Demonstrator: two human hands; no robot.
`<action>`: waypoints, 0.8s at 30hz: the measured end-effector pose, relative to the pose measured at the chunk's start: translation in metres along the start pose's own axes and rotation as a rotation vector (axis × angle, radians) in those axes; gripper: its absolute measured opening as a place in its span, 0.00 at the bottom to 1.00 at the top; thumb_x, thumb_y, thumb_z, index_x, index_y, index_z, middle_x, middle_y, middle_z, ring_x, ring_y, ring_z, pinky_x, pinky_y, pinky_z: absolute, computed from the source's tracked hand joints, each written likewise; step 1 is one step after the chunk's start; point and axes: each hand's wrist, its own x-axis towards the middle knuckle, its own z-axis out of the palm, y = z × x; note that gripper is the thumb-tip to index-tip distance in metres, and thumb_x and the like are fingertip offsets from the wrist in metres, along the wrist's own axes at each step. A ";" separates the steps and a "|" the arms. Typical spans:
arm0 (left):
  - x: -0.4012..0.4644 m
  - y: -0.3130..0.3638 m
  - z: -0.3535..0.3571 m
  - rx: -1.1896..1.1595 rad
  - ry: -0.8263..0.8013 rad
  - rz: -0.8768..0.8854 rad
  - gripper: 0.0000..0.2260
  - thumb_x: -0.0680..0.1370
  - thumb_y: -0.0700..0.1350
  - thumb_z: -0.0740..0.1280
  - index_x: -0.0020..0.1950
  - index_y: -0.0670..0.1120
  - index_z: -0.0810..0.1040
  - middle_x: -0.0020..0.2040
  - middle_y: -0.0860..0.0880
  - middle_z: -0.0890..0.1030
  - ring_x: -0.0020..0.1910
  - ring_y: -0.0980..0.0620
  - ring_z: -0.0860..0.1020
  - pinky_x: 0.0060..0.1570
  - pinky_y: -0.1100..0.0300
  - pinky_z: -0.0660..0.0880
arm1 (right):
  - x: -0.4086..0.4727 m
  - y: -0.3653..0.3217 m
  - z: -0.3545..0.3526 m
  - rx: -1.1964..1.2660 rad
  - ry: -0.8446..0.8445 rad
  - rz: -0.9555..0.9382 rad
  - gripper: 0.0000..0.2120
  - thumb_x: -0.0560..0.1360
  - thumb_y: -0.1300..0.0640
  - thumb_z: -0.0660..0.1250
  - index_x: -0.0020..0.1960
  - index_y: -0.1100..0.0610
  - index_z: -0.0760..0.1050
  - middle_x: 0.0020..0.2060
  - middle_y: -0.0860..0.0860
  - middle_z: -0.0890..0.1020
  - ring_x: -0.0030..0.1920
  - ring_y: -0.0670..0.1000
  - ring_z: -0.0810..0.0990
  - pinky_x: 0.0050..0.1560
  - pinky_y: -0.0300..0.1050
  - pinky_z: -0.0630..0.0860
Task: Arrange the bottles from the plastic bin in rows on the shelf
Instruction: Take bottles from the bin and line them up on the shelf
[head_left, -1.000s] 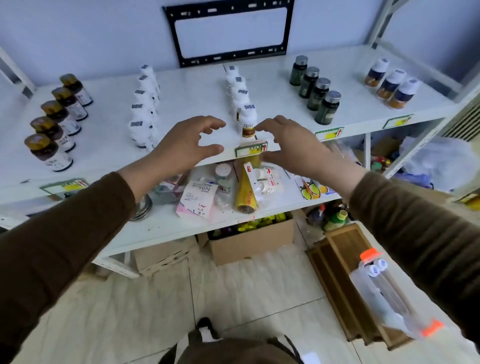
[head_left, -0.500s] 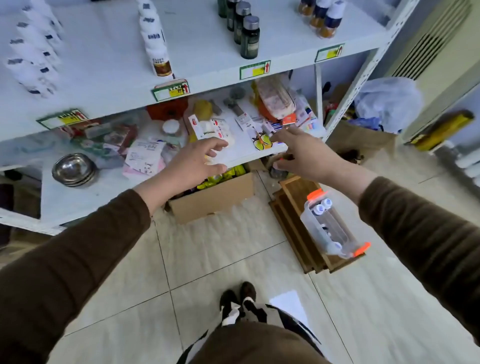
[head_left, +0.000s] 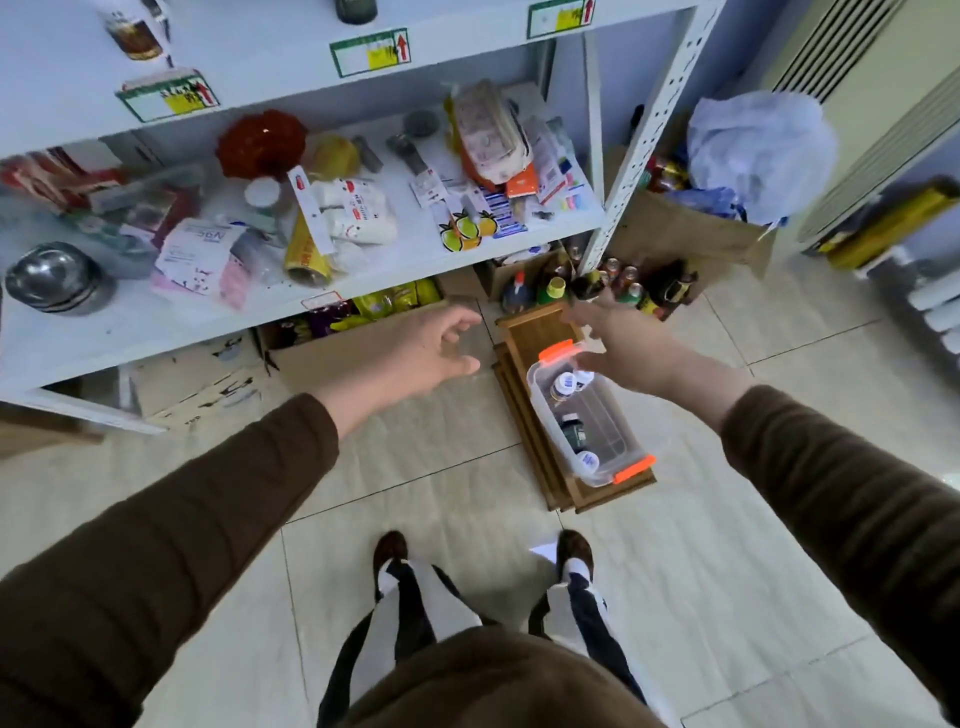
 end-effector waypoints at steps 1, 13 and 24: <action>0.007 0.010 0.020 -0.028 0.002 -0.019 0.25 0.73 0.49 0.76 0.68 0.59 0.73 0.65 0.54 0.77 0.60 0.56 0.76 0.60 0.49 0.77 | -0.003 0.022 0.007 0.016 -0.026 0.000 0.24 0.74 0.54 0.71 0.69 0.54 0.70 0.62 0.55 0.76 0.59 0.57 0.78 0.53 0.48 0.73; 0.101 0.051 0.195 -0.003 -0.026 -0.164 0.23 0.75 0.48 0.74 0.69 0.48 0.74 0.65 0.49 0.79 0.60 0.50 0.78 0.59 0.54 0.75 | 0.028 0.187 0.112 0.163 -0.185 0.140 0.20 0.77 0.55 0.65 0.69 0.53 0.70 0.60 0.56 0.77 0.60 0.58 0.77 0.58 0.49 0.73; 0.198 -0.014 0.340 0.123 -0.213 -0.441 0.20 0.82 0.43 0.62 0.71 0.35 0.66 0.66 0.37 0.75 0.64 0.38 0.75 0.57 0.52 0.71 | 0.119 0.219 0.231 0.137 -0.163 0.143 0.21 0.75 0.64 0.60 0.68 0.58 0.70 0.64 0.60 0.72 0.59 0.63 0.75 0.58 0.53 0.73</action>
